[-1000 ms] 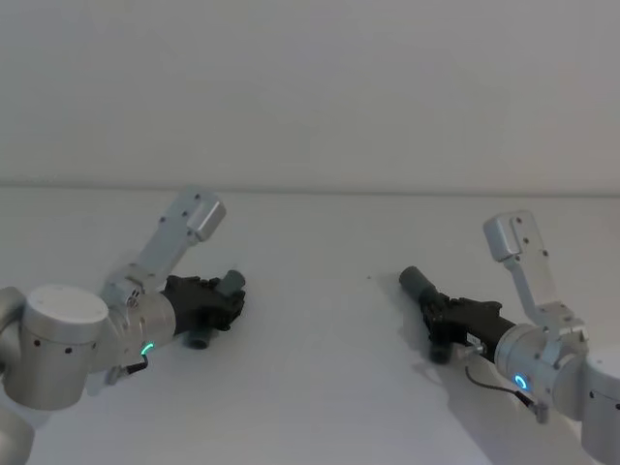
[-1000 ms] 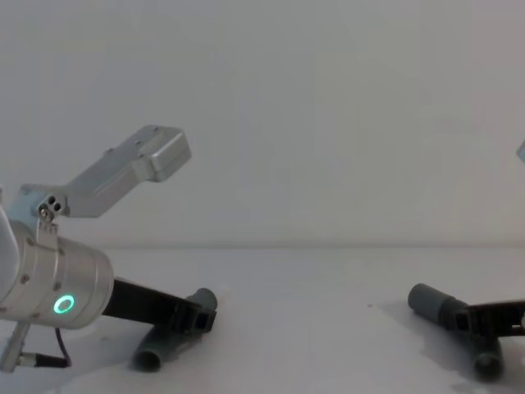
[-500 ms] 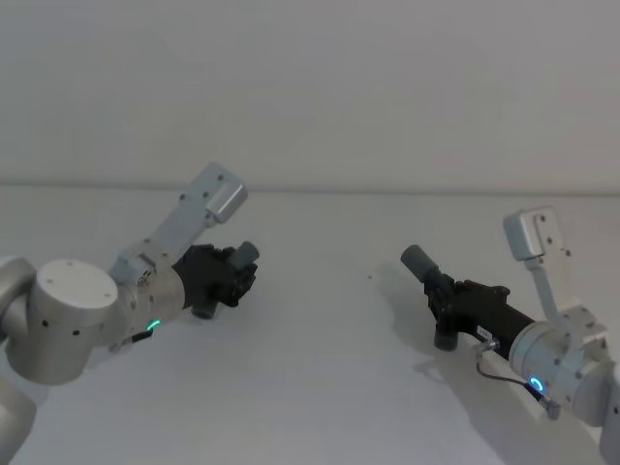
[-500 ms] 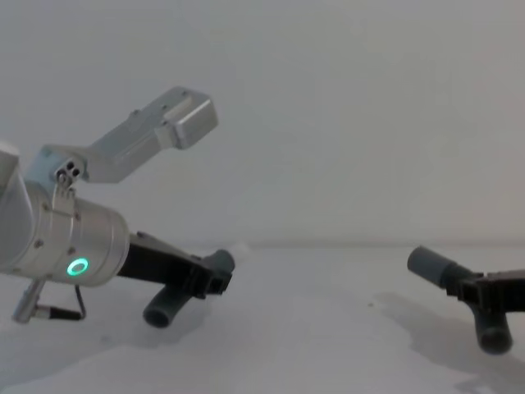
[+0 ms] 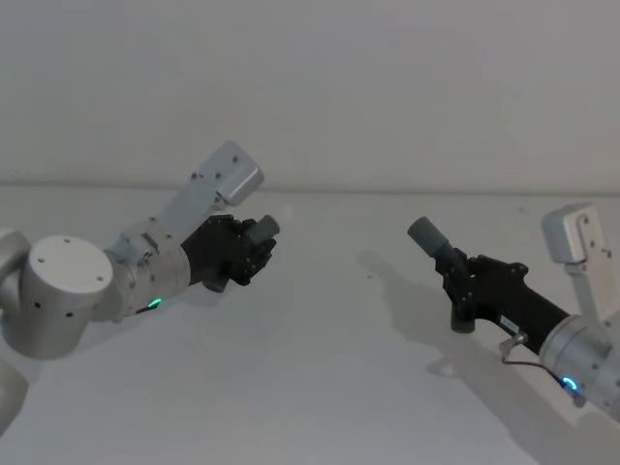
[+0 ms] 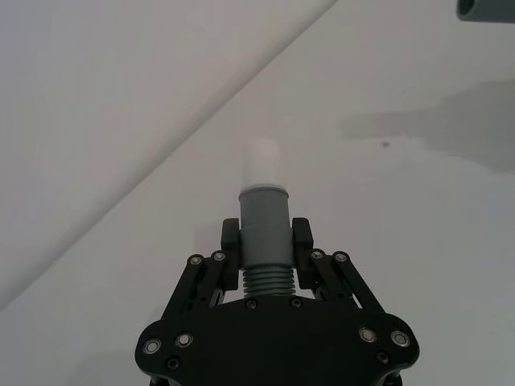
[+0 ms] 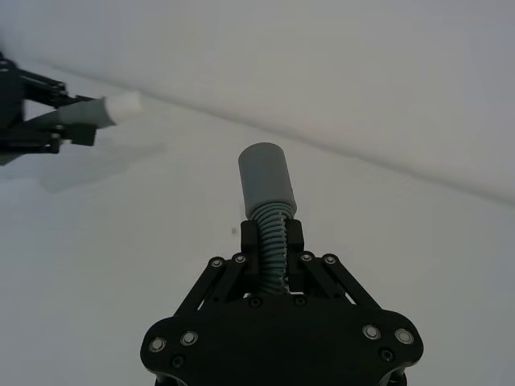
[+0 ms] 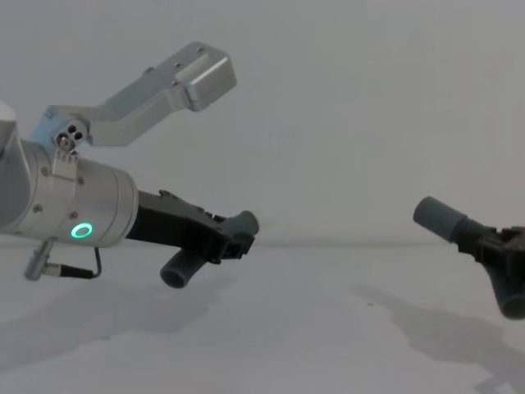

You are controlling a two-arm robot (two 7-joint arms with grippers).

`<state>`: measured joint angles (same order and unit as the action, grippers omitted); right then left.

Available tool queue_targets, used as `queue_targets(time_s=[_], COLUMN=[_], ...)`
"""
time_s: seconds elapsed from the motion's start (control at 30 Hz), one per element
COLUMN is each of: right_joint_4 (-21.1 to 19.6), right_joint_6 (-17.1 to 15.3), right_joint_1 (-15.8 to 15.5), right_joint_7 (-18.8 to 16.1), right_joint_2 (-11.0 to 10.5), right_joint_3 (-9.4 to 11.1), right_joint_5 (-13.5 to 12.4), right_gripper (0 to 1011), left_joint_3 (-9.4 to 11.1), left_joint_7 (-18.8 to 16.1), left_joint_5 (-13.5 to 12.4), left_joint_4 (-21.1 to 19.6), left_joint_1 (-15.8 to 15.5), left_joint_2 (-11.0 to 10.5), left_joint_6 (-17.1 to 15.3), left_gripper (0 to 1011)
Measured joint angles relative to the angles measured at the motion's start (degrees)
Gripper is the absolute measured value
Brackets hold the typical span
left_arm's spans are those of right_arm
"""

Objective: Use both hands to pick up one end of the pipe from the table, align the ends, and insert them.

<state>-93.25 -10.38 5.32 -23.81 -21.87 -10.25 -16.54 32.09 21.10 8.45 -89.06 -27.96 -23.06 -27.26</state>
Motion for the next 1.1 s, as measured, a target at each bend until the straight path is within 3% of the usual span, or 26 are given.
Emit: queue_targets(time_s=[0.03, 0.1, 0.23, 0.3, 0.33, 0.63, 1.1], right_joint_4=[0.0, 1.0, 2.0, 3.2, 3.2, 6.9, 9.5], right_joint_6=[0.0, 3.8, 7.6, 11.1, 11.1, 23.8, 34.0], right_joint_1=[0.0, 0.2, 0.4, 0.6, 0.6, 0.2, -1.3], right_joint_7=[0.0, -2.5, -5.0, -7.5, -7.5, -15.3, -19.4], right_joint_2=[0.0, -1.3, -2.5, -3.9, -3.9, -7.6, -10.3], right_joint_3=[0.0, 0.1, 0.1, 0.1, 0.1, -0.3, -1.5], right_joint_5=[0.0, -0.3, -0.5, -0.8, -0.8, -1.2, 0.7], right_gripper=[162, 163, 161, 163, 163, 162, 162], left_joint_3=[0.1, 0.2, 0.3, 0.4, 0.4, 0.4, 1.6], left_joint_7=[0.9, 1.9, 3.6, 5.5, 5.5, 9.5, 14.7], left_joint_5=[0.0, 0.0, 0.2, 0.7, 0.7, 2.2, 3.8], left_joint_4=[0.1, 0.2, 0.4, 0.5, 0.5, 0.7, 1.4], left_joint_1=[-0.3, -0.5, -0.8, -1.0, -1.0, -1.1, -2.1], left_joint_2=[-0.3, -0.6, -1.2, -1.9, -1.9, -3.7, -5.2], left_joint_6=[0.8, 1.6, 2.9, 4.3, 4.3, 7.8, 12.8], left_gripper=[372, 372, 372, 372, 372, 372, 372])
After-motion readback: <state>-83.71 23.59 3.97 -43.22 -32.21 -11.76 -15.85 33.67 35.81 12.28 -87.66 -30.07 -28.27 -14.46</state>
